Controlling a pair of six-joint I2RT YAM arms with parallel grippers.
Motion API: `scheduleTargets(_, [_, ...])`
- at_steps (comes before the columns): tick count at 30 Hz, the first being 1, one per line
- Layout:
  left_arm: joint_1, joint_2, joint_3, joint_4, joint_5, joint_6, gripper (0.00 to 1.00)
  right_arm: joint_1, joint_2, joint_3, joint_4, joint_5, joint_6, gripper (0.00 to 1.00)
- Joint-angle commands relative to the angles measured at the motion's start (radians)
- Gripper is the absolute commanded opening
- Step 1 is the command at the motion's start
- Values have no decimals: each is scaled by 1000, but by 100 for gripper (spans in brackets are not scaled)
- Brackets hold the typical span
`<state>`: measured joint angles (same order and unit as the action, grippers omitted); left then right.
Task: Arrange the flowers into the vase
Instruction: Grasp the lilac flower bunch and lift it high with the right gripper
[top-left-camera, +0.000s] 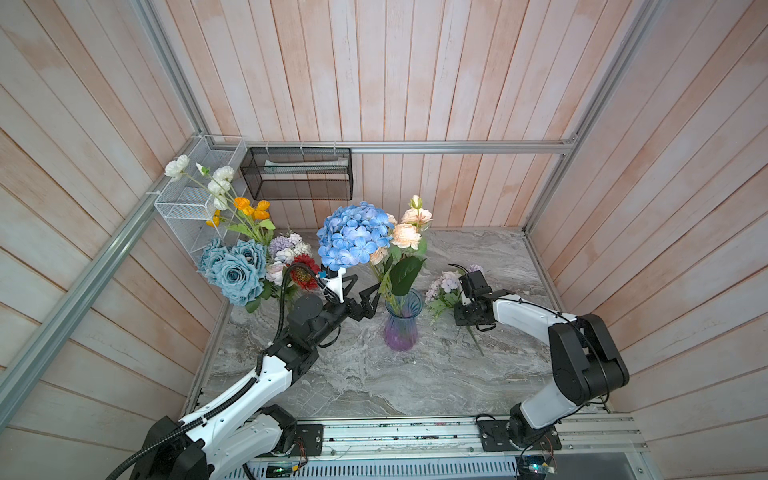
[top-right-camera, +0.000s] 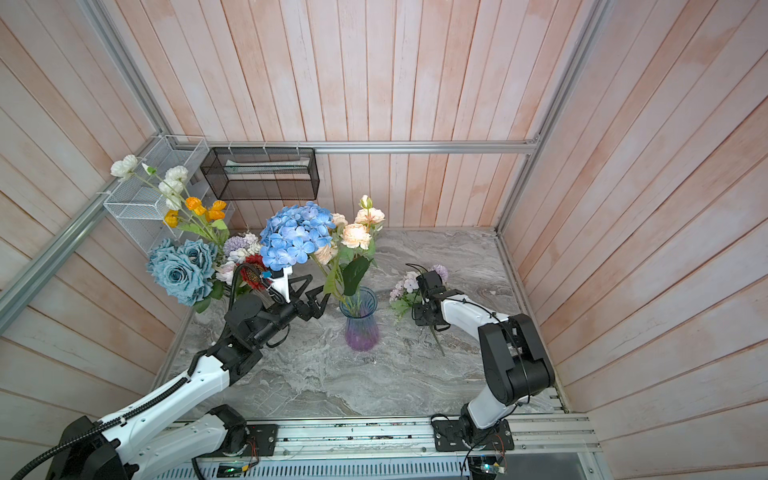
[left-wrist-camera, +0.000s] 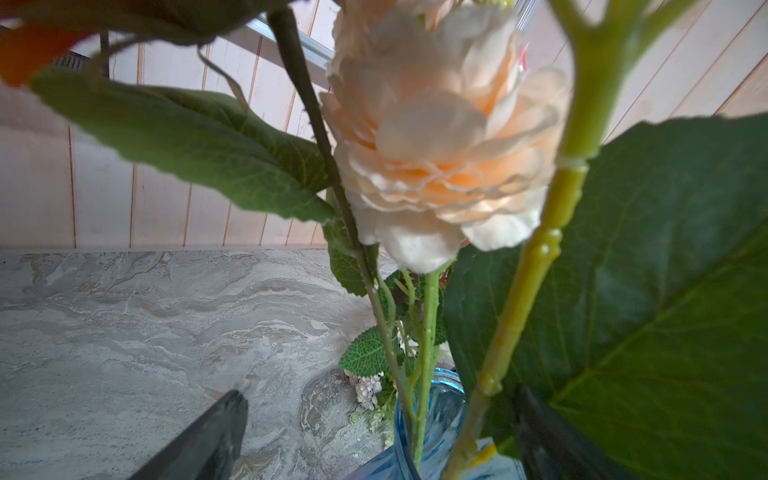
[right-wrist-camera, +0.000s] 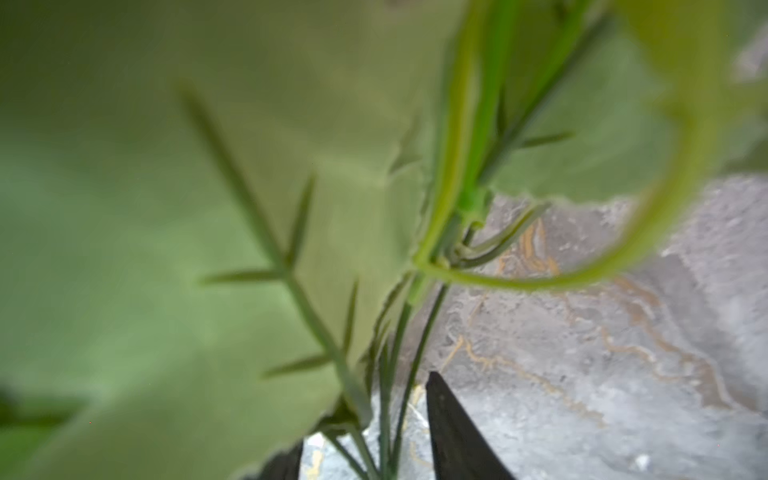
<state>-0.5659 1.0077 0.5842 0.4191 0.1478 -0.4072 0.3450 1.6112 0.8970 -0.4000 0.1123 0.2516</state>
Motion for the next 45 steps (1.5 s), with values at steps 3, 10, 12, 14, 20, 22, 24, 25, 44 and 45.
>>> scheduleTargets(3, [-5,-5,-5,14,-11,19,100,-13,20,29,5,22,-17,34])
scheduleTargets(10, [-5,-20,-9,11,-15,11,100,-44,-4,33,18,-29,-15,6])
scheduleTargets(12, [-5,-18,-9,12,-13,10,100,-48,-31,34,20,-37,-16,0])
scheduleTargets(14, [-5,-15,-6,14,-10,10,100,-51,-68,41,20,-42,-17,0])
scheduleTargets(20, [-5,-8,-1,24,-2,7,100,-64,-235,76,60,-68,-19,0])
scheduleTargets(22, [-5,-9,-1,26,-1,4,100,-65,-311,75,118,-93,-6,0])
scheduleTargets(24, [-5,-11,-3,24,-1,2,100,-66,-388,56,212,-126,6,0])
scheduleTargets(25, [-5,-13,-3,24,-3,2,100,-66,-431,42,265,-148,9,0])
scheduleTargets(44, [-5,-14,-9,14,-20,-8,100,80,-597,12,985,-570,152,0])
scheduleTargets(45, [-5,-15,-9,13,-23,-10,100,113,-594,2,1015,-575,132,0])
